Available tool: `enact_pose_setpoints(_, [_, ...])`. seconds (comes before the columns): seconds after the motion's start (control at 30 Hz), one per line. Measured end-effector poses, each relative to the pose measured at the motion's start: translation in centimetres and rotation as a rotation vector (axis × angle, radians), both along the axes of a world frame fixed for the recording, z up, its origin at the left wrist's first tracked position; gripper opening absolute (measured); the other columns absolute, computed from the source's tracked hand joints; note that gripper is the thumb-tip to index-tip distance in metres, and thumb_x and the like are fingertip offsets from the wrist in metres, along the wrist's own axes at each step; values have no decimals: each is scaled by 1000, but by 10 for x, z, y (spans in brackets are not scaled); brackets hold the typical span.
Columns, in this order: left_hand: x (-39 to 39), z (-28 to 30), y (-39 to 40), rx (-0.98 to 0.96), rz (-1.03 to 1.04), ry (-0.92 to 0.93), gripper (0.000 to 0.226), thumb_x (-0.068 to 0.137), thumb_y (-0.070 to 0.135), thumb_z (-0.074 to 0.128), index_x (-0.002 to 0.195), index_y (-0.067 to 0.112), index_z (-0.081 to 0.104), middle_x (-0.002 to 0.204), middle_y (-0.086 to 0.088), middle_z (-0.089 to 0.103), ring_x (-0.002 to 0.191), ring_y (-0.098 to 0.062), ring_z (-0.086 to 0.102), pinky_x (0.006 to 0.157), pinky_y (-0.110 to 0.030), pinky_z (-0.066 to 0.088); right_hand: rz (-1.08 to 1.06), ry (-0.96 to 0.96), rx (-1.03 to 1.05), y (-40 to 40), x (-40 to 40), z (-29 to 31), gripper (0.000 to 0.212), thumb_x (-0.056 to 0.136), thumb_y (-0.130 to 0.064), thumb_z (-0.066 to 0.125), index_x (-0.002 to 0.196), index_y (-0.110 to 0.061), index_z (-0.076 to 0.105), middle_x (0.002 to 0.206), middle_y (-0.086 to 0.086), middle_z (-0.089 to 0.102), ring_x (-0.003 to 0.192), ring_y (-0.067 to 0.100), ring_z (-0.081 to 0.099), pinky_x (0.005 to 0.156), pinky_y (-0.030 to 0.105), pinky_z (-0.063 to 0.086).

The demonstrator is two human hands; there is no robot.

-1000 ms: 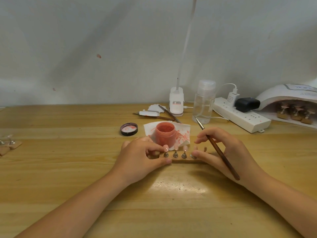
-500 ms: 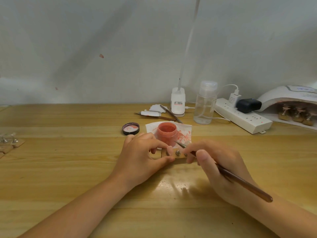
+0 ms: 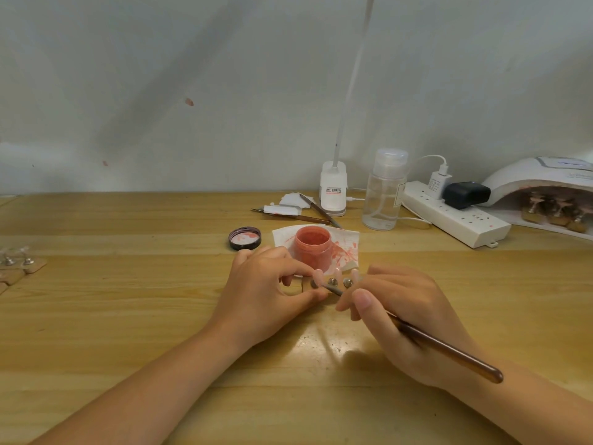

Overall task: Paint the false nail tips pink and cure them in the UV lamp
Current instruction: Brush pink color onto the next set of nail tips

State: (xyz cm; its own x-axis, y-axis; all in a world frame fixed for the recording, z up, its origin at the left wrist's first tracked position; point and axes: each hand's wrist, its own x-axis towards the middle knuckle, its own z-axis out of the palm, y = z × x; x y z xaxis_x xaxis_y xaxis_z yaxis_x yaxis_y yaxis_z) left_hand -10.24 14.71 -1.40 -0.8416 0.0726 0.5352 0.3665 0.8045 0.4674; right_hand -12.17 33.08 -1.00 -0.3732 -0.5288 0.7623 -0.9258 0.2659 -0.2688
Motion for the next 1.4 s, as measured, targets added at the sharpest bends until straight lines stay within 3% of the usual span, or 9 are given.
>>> enact_pose_setpoints(0.13, [0, 0, 1, -1, 12, -9, 10, 66, 39, 76, 73, 37, 70, 58, 12, 42, 63, -1, 42, 69, -20, 25, -33, 10, 11, -2, -1, 0, 57, 99, -36, 28, 70, -6, 67, 58, -1, 58, 54, 14, 52, 49, 32, 41])
enact_pose_setpoints(0.3, [1, 1, 1, 5, 1, -22, 32, 64, 39, 76, 64, 56, 50, 56, 13, 39, 62, -1, 41, 70, -16, 23, 36, -15, -54, 1, -1, -2, 60, 101, -36, 27, 65, -10, 67, 50, -3, 53, 47, 14, 50, 45, 33, 38])
enact_pose_setpoints(0.53, [-2, -1, 0, 70, -26, -25, 31, 63, 33, 81, 65, 52, 55, 54, 12, 39, 59, -2, 41, 64, -29, 31, -28, -39, -128, 3, -4, 3, 44, 98, -39, 34, 84, -16, 69, 67, -3, 65, 59, 8, 58, 50, 28, 47])
enact_pose_setpoints(0.67, [-4, -3, -1, 121, -37, -73, 32, 64, 31, 81, 64, 52, 57, 56, 10, 46, 63, -2, 44, 65, -34, 36, -151, -125, -236, 24, -16, 15, 17, 87, -41, 52, 95, -27, 58, 81, -12, 65, 73, 2, 60, 63, 16, 48])
enact_pose_setpoints(0.83, [-4, -3, -2, 142, -27, -130, 28, 63, 32, 80, 65, 50, 59, 56, 11, 46, 66, -1, 47, 68, -28, 30, -226, -327, -37, 55, -38, 11, 27, 80, -41, 69, 101, -32, 55, 94, -17, 63, 93, -2, 58, 84, 17, 47])
enact_pose_setpoints(0.9, [-4, -3, -2, 136, -28, -145, 26, 63, 33, 80, 65, 49, 60, 56, 11, 46, 67, 0, 48, 67, -28, 29, -193, -391, 33, 56, -40, 8, 34, 73, -47, 64, 102, -34, 55, 95, -19, 63, 97, -4, 58, 88, 17, 47])
enact_pose_setpoints(1.0, [-5, -3, -2, 134, -25, -145, 26, 63, 32, 80, 65, 49, 60, 56, 11, 46, 67, -1, 48, 65, -28, 29, -151, -425, 50, 51, -41, 5, 37, 69, -47, 63, 103, -33, 57, 94, -18, 65, 96, -6, 58, 87, 11, 44])
enact_pose_setpoints(1.13, [-6, -4, -3, 135, -21, -154, 23, 63, 35, 79, 65, 49, 60, 56, 12, 45, 63, -2, 46, 64, -27, 30, -161, -441, 39, 46, -44, 2, 30, 73, -23, 74, 100, -28, 60, 88, -12, 66, 90, -2, 60, 82, 11, 46])
enact_pose_setpoints(1.4, [-7, -5, -4, 157, -29, -183, 19, 63, 33, 79, 71, 44, 66, 57, 11, 46, 62, -3, 45, 58, -21, 31, -171, -503, -27, 44, -46, 3, 27, 77, -14, 71, 92, -31, 57, 81, -11, 65, 82, -5, 61, 76, 7, 45])
